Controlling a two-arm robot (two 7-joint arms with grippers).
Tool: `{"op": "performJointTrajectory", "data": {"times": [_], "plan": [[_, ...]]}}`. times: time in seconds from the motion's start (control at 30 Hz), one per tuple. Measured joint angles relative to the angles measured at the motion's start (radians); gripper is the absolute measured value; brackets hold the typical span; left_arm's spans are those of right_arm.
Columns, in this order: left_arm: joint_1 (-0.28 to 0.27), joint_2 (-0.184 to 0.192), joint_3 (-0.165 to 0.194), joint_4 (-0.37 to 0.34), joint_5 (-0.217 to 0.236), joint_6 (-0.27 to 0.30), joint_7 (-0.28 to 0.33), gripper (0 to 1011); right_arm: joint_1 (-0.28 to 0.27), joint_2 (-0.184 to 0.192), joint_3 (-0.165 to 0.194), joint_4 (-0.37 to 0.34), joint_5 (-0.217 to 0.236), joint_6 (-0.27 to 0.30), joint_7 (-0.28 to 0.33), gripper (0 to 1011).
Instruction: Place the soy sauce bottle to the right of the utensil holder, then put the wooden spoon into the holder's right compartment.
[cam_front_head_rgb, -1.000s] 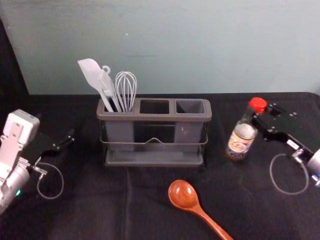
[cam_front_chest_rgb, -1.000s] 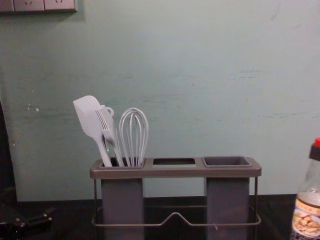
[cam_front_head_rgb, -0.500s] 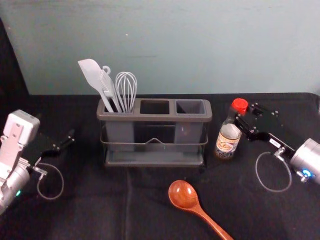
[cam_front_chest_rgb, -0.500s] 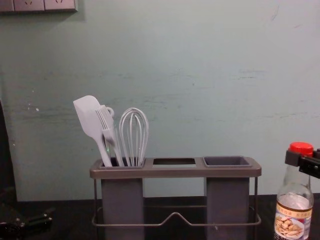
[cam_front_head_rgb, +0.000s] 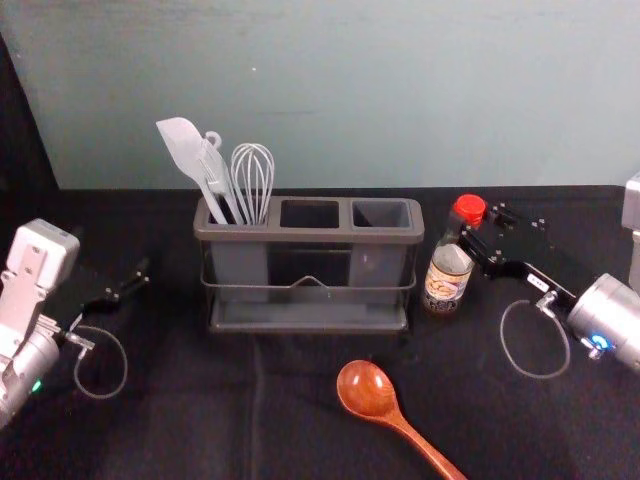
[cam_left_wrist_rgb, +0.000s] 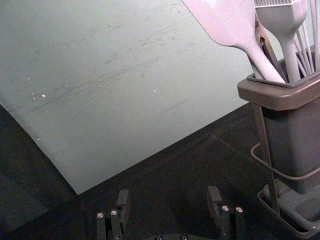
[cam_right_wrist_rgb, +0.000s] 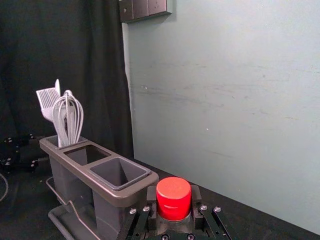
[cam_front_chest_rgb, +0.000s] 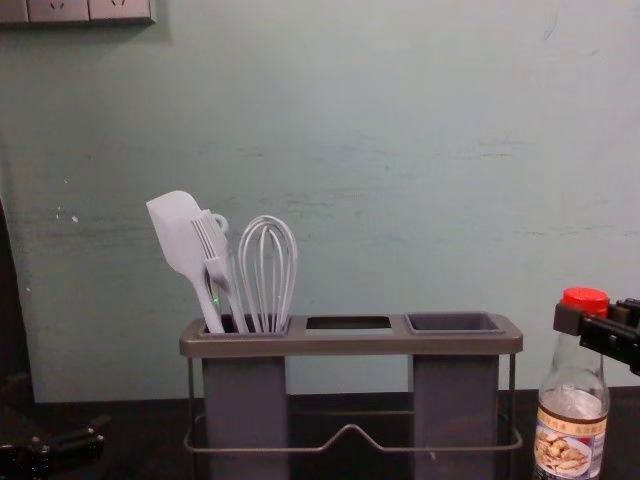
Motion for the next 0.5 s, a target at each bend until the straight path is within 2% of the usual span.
{"op": "performJointTrajectory", "data": {"times": [0.5], "plan": [[0.000, 0.000, 0.000, 0.000, 0.000, 0.000, 0.000, 1011, 0.007, -0.006, 0.004, 0.020, -0.015, -0.001, -0.006, 382]]}}
